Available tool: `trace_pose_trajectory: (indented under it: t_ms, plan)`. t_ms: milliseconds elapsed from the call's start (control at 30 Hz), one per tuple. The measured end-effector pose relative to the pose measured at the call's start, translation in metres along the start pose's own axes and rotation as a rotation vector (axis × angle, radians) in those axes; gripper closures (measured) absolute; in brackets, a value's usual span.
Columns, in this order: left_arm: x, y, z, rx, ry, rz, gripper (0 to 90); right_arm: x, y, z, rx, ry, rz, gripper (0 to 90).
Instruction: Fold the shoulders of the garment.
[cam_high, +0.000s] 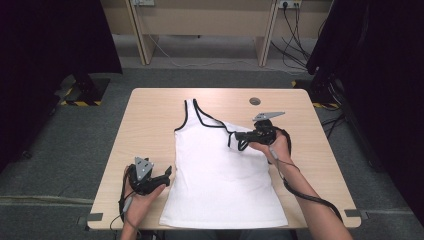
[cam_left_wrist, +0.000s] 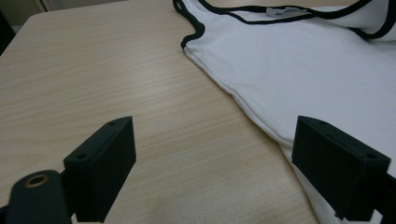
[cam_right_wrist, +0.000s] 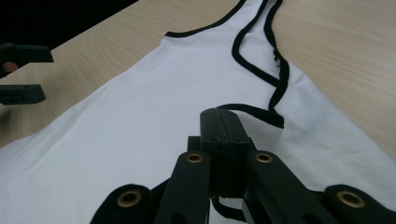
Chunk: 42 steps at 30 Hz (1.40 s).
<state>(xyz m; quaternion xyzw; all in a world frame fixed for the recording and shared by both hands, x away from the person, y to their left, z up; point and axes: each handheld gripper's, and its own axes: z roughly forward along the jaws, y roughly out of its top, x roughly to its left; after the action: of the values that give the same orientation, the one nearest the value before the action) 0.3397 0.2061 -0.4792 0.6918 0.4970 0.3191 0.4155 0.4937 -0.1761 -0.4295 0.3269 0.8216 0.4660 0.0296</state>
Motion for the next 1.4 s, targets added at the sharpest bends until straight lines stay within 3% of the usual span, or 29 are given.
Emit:
trace_pose_trajectory:
  t_ms: [333, 500, 667, 767, 900, 1033, 1233, 1400]
  plan:
    - [-0.001, 0.0, 0.0, 0.002, 0.0, 0.003, 13.5, 0.018, -0.018, 0.012, 0.043, 0.038, -0.035, 89.3]
    - [-0.001, 0.0, 0.0, 0.001, -0.003, 0.001, 13.5, 0.022, -0.019, 0.016, 0.063, -0.02, -0.125, 69.7]
    - [-0.001, 0.0, 0.0, 0.007, -0.003, 0.003, 13.5, 0.032, -0.02, 0.019, 0.084, -0.024, -0.201, 63.1]
    - [-0.001, 0.0, 0.0, 0.004, -0.006, 0.003, 13.5, 0.032, -0.022, 0.024, 0.123, -0.059, -0.227, 64.6]
    - [-0.001, 0.0, 0.001, 0.007, -0.01, -0.001, 13.4, 0.032, -0.028, 0.031, 0.16, -0.092, -0.249, 76.1]
    - [-0.002, 0.0, 0.001, 0.007, -0.01, 0.001, 13.5, 0.033, -0.03, 0.033, 0.185, -0.104, -0.242, 83.2]
    - [-0.002, 0.0, 0.001, 0.009, -0.009, 0.003, 13.5, 0.037, -0.025, 0.025, 0.125, -0.069, -0.209, 84.0]
    - [-0.002, 0.0, 0.001, 0.009, -0.009, 0.003, 13.5, 0.041, -0.022, 0.017, 0.1, -0.053, -0.219, 83.9]
